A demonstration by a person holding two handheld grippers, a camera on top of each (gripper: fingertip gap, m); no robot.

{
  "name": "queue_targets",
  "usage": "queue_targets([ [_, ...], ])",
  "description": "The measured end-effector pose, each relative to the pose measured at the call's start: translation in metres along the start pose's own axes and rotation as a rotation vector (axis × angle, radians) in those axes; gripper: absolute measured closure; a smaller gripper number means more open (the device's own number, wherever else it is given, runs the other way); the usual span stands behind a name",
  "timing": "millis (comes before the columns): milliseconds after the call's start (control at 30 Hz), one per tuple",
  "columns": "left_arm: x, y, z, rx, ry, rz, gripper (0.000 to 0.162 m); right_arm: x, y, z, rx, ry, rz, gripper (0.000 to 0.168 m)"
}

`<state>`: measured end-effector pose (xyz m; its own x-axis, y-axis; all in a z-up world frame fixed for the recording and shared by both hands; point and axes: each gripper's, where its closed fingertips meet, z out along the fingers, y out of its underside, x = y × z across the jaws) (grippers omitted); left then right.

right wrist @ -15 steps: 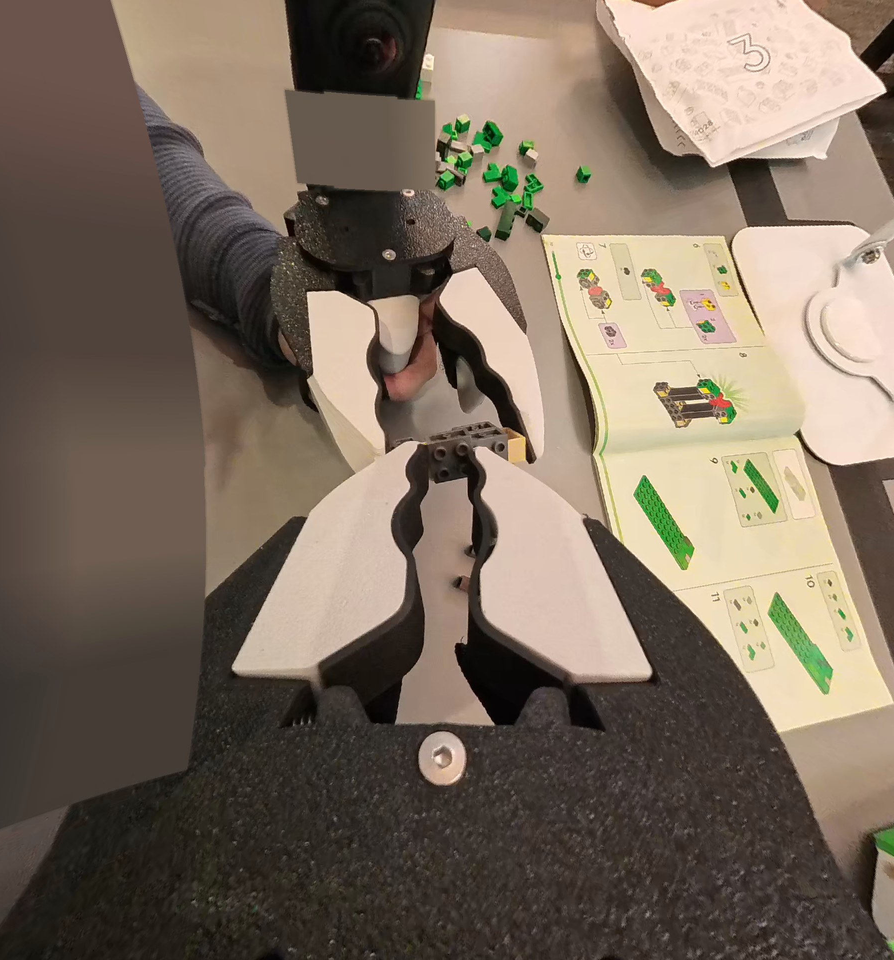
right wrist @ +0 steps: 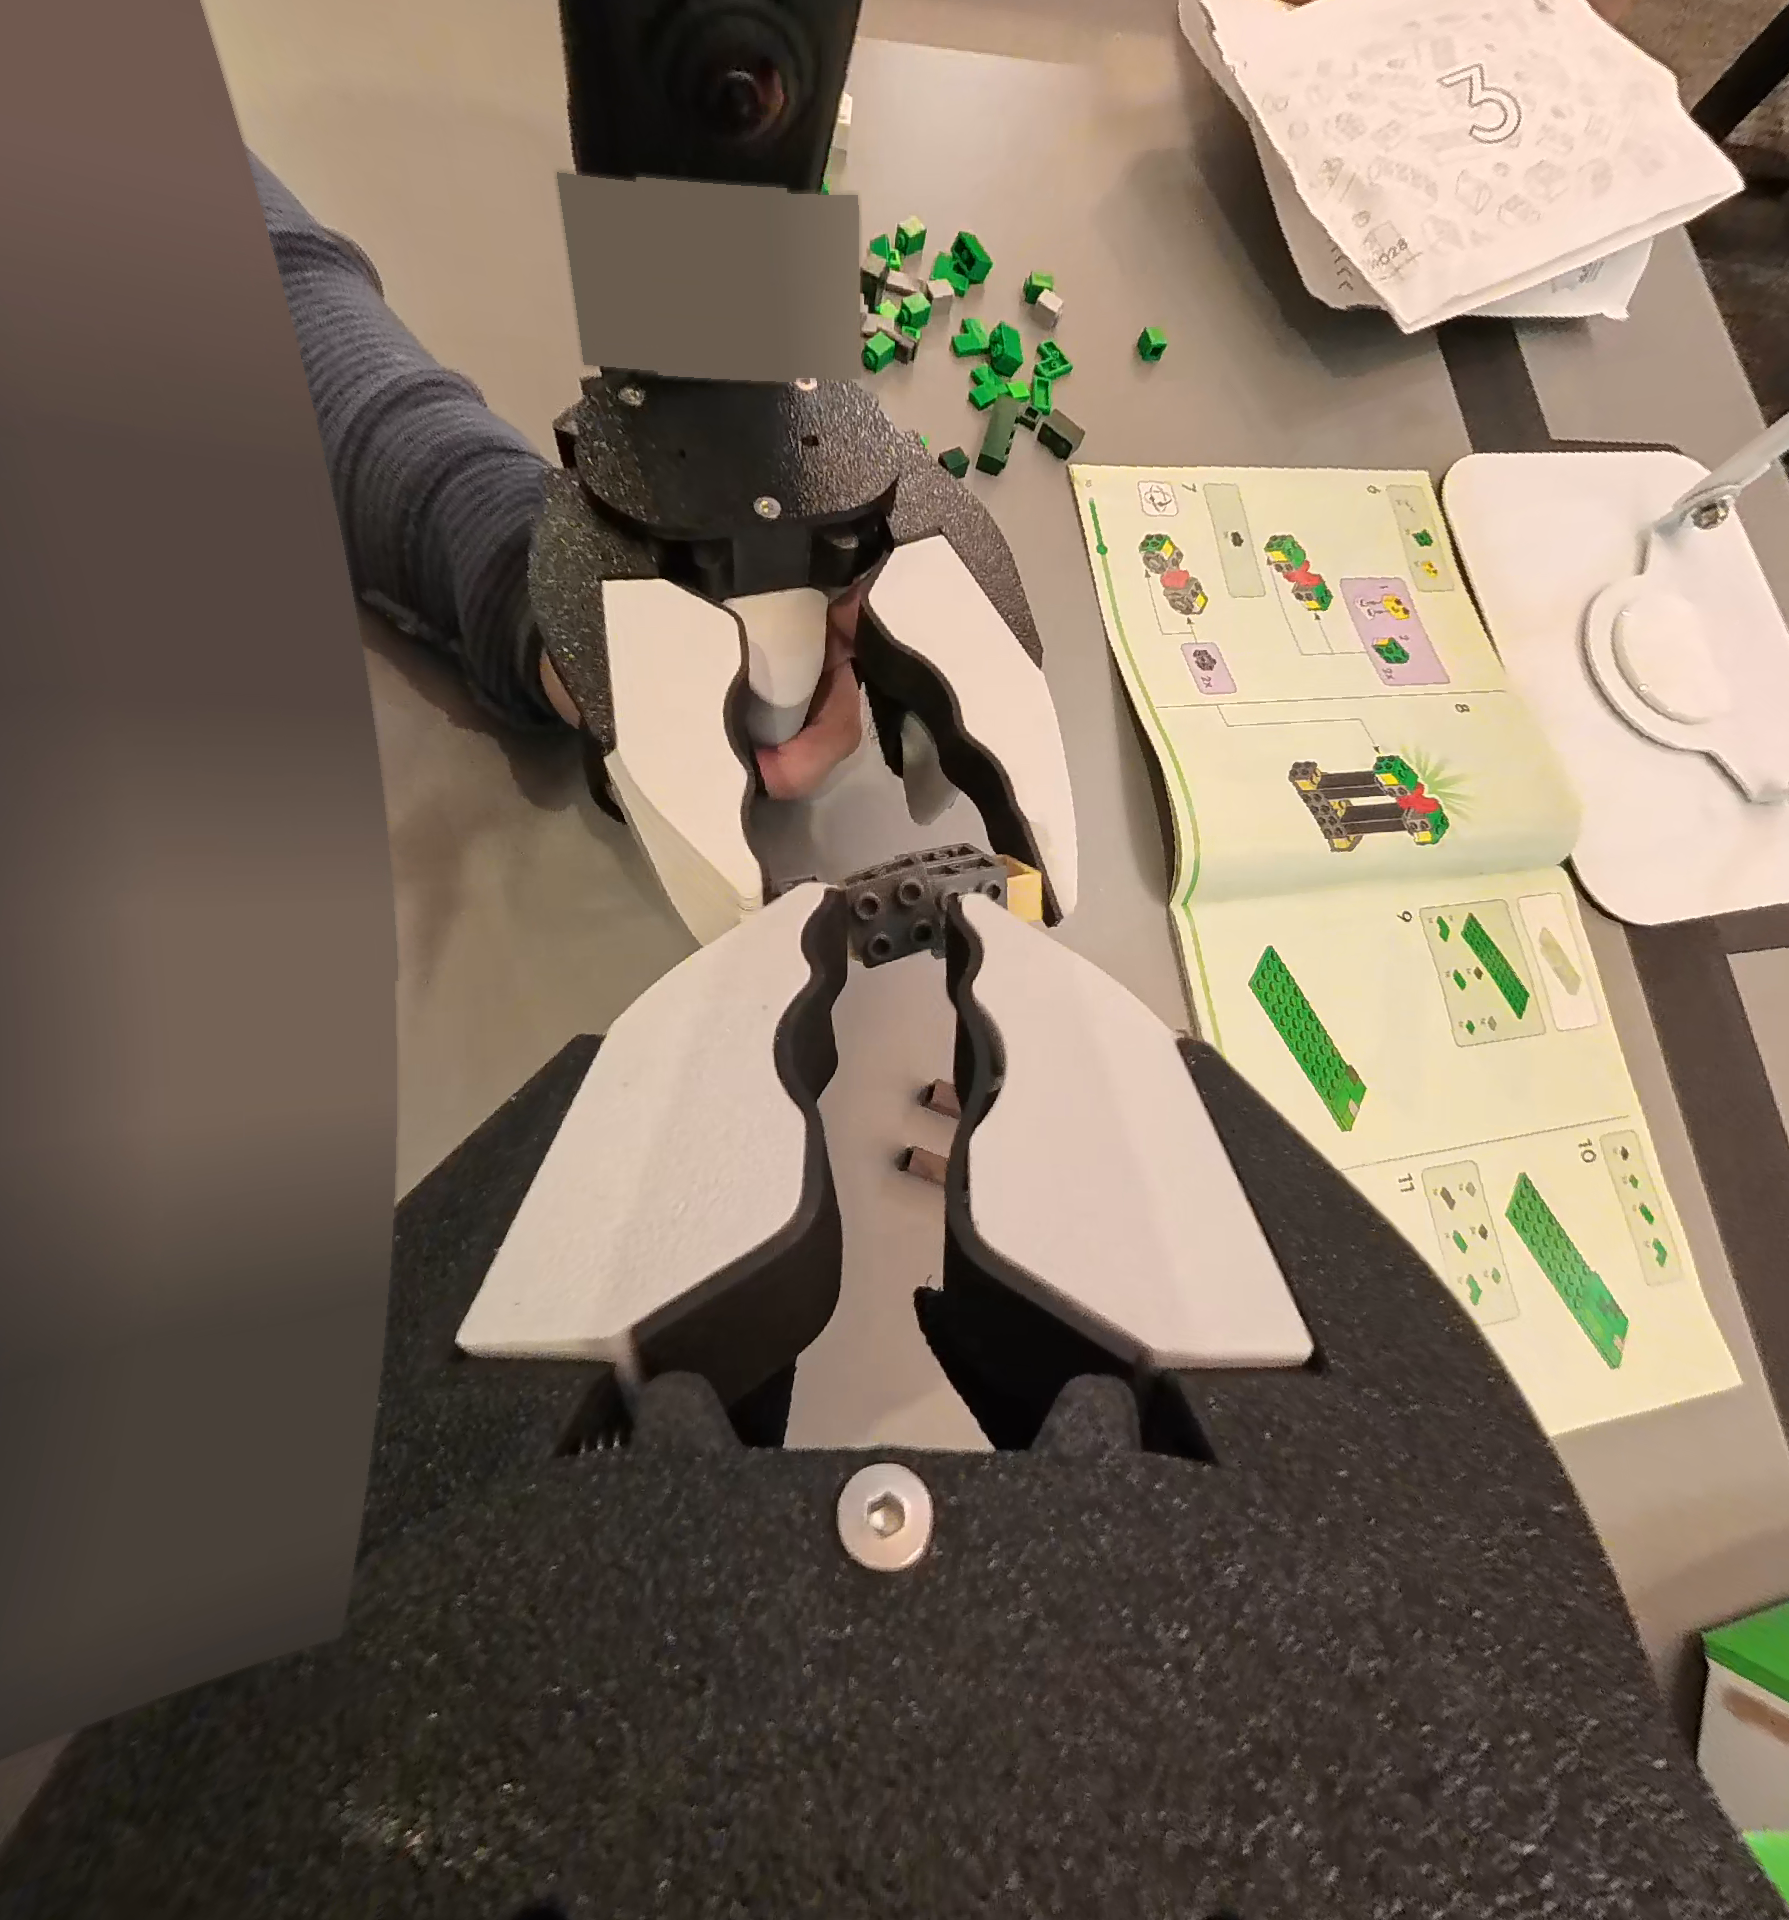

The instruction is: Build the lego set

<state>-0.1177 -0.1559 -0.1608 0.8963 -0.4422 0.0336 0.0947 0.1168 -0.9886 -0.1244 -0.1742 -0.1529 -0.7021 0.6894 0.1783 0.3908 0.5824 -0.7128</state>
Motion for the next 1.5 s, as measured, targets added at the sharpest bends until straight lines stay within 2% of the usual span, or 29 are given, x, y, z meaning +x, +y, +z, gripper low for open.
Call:
queue_targets([
  [500,-0.001,-0.002,-0.002,0.018,0.001,-0.016,0.104,0.001,0.000,-0.002,0.005,0.017,0.002,0.150],
  [633,-0.001,-0.002,-0.001,0.013,0.004,-0.012,0.104,0.006,-0.003,-0.006,0.040,0.046,0.028,0.168],
  [1100,0.000,0.000,-0.001,0.004,0.001,0.001,0.104,0.002,-0.004,0.001,0.032,0.015,0.037,0.168],
  [1367,0.000,-0.001,-0.001,0.005,0.006,0.002,0.104,0.007,-0.003,0.000,0.038,0.052,0.019,0.168],
  [1500,0.002,-0.007,-0.004,0.057,0.038,-0.045,0.104,0.011,-0.007,-0.010,0.149,0.075,0.006,0.164],
])
